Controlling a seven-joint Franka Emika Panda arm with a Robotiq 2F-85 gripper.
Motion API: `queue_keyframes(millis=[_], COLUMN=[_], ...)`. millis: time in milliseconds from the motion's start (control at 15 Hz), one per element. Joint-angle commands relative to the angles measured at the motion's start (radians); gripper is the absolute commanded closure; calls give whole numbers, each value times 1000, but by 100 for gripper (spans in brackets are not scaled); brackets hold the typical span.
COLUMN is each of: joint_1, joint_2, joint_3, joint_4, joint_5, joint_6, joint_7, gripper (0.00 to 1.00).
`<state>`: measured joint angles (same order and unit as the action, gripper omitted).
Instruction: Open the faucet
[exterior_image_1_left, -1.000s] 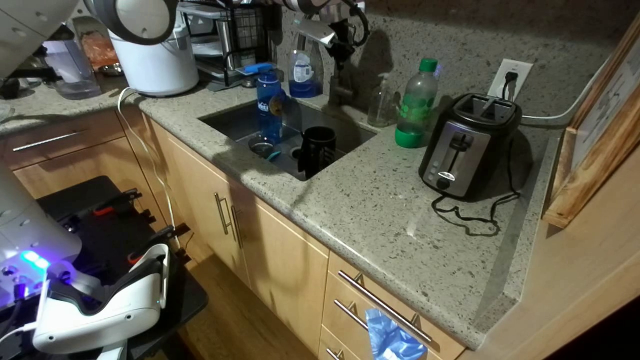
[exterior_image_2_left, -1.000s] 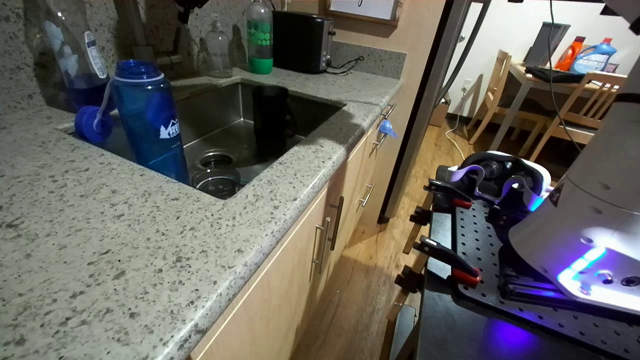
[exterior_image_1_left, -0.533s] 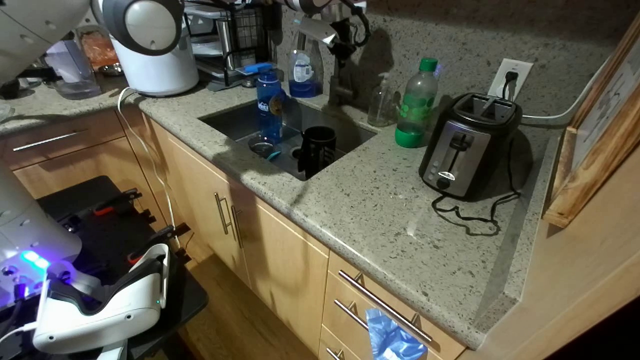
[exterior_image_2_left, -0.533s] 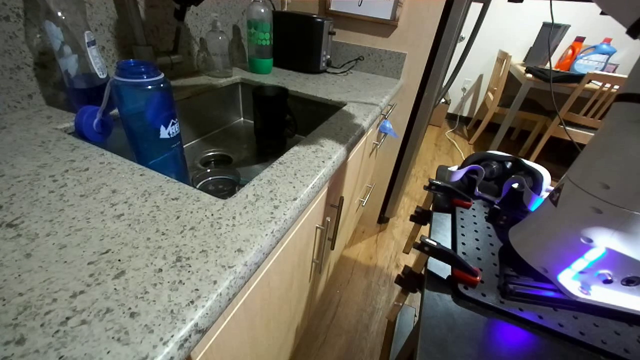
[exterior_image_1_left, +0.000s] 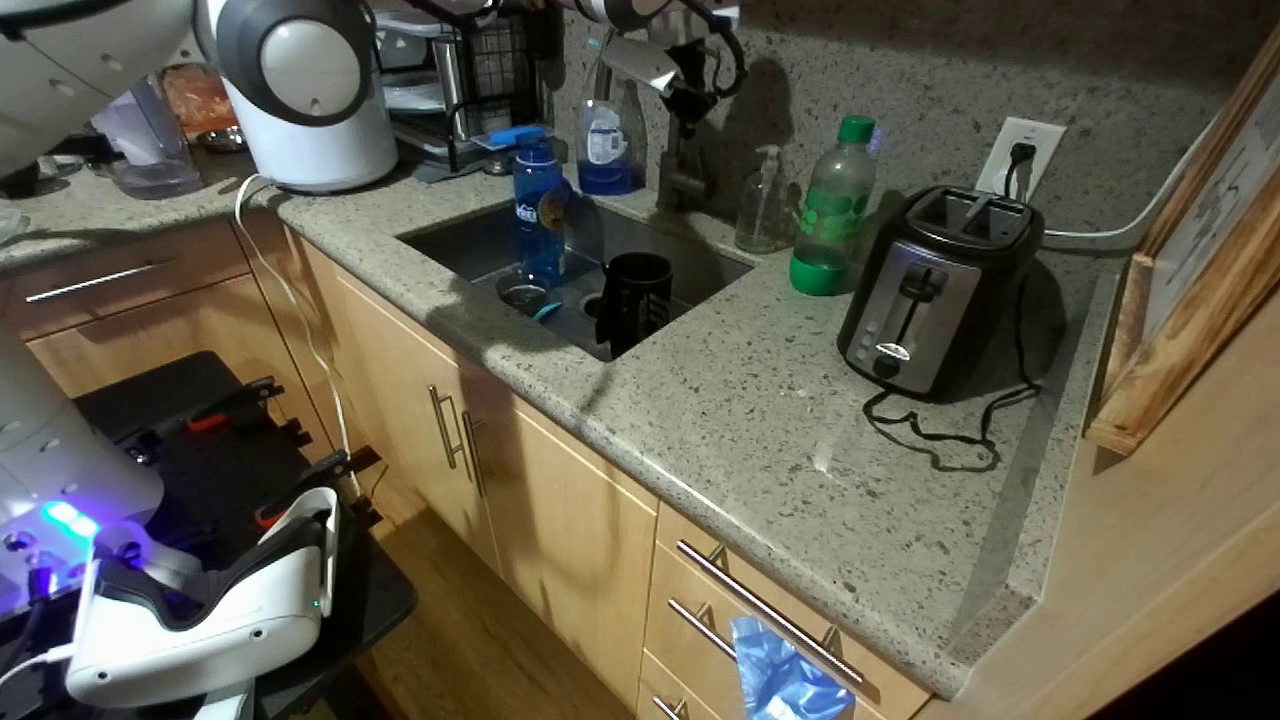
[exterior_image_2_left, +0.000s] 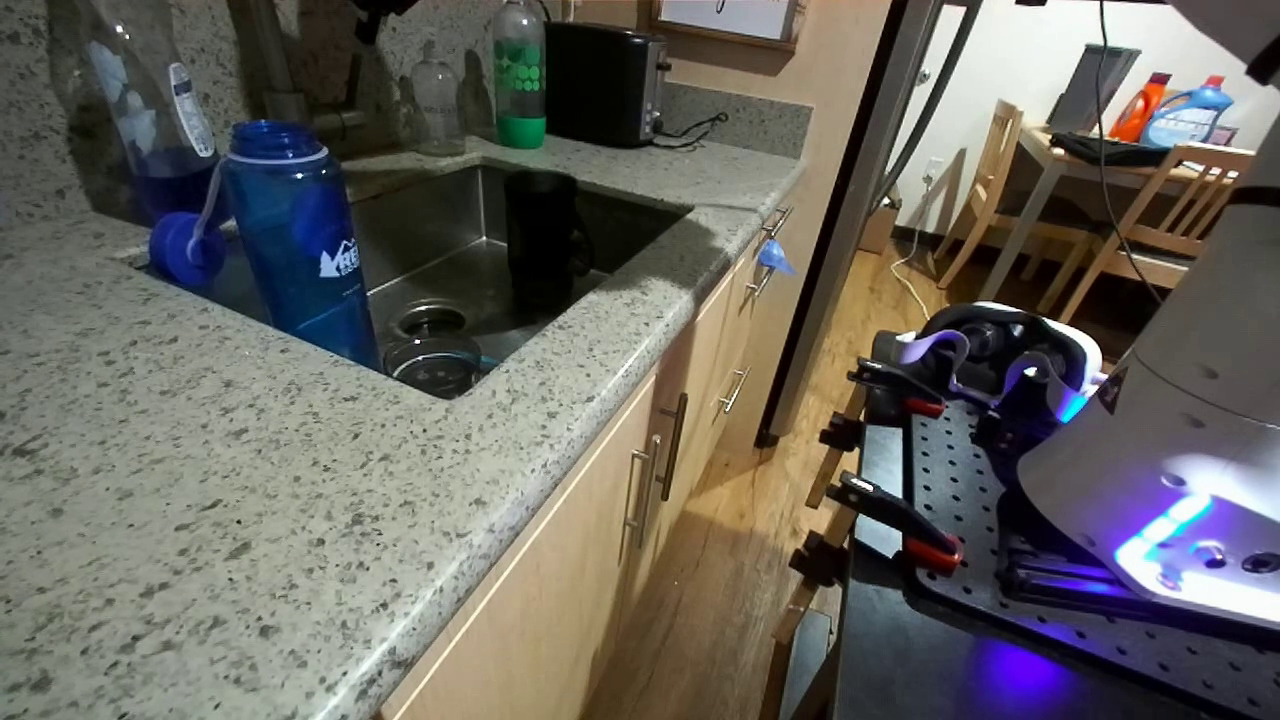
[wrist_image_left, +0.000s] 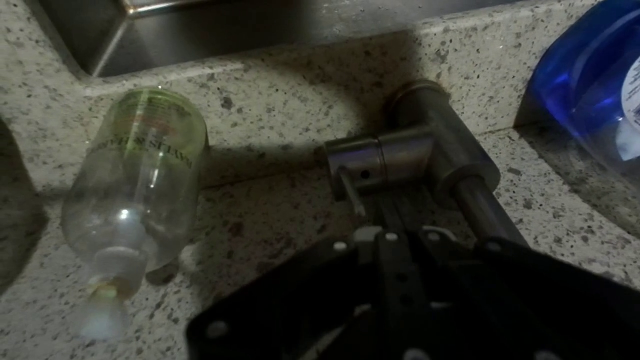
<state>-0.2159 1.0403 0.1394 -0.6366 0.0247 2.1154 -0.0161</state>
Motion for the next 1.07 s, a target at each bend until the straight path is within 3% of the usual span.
queue_keyframes(millis=[0,1000], joint_1=[-1,-6], joint_2=[46,56], joint_3=[12,15], joint_4=[78,106], joint_5=[13,12], joint_6=[-41,-61], joint_7=[-1,-8], gripper=[100,100])
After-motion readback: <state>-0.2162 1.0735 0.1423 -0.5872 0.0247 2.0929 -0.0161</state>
